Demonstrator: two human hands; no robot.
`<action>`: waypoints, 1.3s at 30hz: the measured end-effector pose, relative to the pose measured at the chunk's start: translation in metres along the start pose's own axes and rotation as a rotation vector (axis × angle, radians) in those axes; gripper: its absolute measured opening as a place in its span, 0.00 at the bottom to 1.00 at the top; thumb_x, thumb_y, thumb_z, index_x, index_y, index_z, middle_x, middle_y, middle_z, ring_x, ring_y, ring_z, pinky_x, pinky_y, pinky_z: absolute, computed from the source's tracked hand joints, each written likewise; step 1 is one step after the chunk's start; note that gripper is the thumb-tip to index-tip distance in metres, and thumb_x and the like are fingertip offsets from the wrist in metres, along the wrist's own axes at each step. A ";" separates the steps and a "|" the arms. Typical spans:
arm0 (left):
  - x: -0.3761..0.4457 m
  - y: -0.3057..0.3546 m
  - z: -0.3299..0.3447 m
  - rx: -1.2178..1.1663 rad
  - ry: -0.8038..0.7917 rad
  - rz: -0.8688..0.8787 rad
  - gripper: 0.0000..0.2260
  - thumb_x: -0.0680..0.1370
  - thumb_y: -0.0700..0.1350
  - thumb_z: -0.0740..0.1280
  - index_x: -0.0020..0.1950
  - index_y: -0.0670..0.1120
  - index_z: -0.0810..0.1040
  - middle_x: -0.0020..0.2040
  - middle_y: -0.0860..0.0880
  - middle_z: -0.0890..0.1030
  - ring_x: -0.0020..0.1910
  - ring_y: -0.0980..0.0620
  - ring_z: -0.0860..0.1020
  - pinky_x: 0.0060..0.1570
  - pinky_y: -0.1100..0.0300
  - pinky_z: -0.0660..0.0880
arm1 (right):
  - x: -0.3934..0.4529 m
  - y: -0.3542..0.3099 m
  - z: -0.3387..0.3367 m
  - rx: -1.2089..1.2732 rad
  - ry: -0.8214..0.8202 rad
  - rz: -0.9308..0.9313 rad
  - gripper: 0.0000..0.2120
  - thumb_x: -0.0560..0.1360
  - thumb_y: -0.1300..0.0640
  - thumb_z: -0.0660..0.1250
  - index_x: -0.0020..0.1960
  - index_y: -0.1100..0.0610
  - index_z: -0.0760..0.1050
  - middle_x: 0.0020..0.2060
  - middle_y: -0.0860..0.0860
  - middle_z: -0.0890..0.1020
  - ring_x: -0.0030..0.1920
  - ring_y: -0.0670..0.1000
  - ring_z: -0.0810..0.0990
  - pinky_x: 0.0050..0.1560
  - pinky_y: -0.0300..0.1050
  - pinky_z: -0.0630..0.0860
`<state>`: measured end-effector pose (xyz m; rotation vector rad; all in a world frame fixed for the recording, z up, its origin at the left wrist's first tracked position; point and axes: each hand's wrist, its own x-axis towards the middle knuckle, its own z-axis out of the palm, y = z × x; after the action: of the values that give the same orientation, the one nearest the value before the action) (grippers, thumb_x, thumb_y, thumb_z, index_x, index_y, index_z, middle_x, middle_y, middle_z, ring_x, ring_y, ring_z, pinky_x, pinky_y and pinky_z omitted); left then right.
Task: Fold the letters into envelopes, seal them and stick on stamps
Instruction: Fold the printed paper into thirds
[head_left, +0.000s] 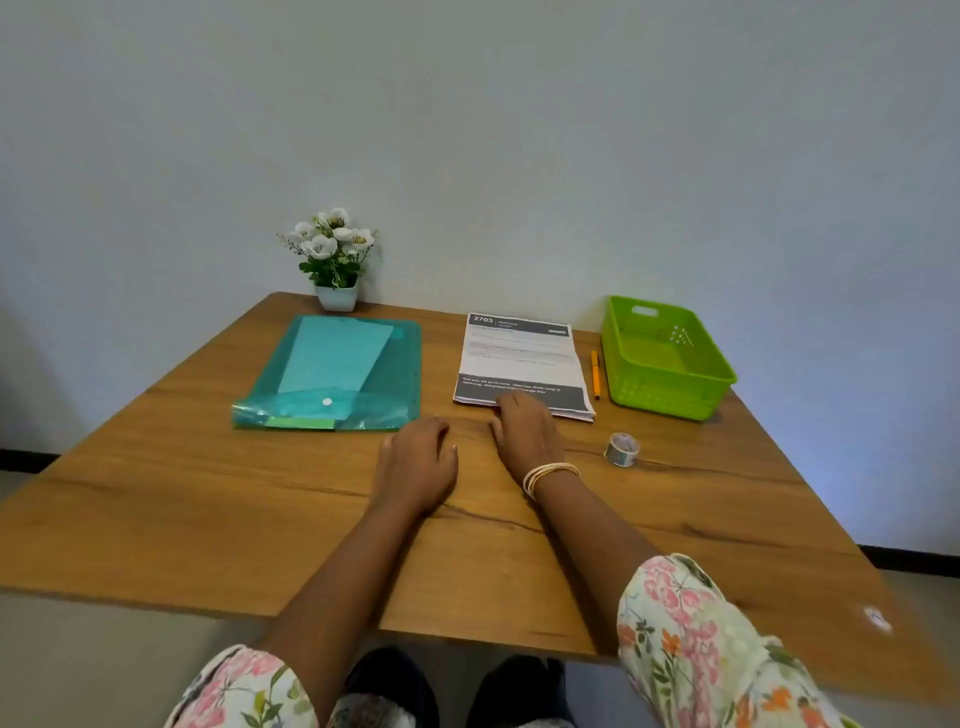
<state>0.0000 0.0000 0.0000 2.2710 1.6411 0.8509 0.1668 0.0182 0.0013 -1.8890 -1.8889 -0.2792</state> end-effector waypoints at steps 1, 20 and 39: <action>0.002 -0.002 0.000 -0.011 0.014 -0.008 0.16 0.76 0.50 0.64 0.64 0.49 0.75 0.60 0.51 0.79 0.59 0.52 0.75 0.61 0.51 0.71 | 0.006 0.000 0.001 0.009 -0.021 -0.018 0.12 0.77 0.56 0.64 0.60 0.58 0.75 0.54 0.55 0.80 0.54 0.55 0.77 0.54 0.47 0.75; 0.025 -0.010 0.008 -0.015 0.094 -0.060 0.12 0.76 0.48 0.64 0.58 0.51 0.78 0.54 0.54 0.80 0.55 0.54 0.74 0.56 0.53 0.71 | 0.018 0.010 0.008 0.244 0.050 0.146 0.08 0.75 0.52 0.68 0.45 0.55 0.82 0.40 0.53 0.84 0.42 0.52 0.81 0.42 0.45 0.78; -0.006 -0.011 -0.021 -0.816 0.131 -0.261 0.22 0.83 0.50 0.55 0.77 0.51 0.55 0.61 0.48 0.74 0.53 0.52 0.75 0.49 0.57 0.72 | -0.123 0.053 -0.062 0.712 0.053 0.141 0.06 0.72 0.63 0.69 0.38 0.53 0.77 0.38 0.45 0.83 0.44 0.42 0.81 0.44 0.37 0.78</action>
<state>-0.0220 -0.0047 0.0101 1.4372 1.2527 1.3091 0.2242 -0.1174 -0.0080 -1.4823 -1.5223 0.3465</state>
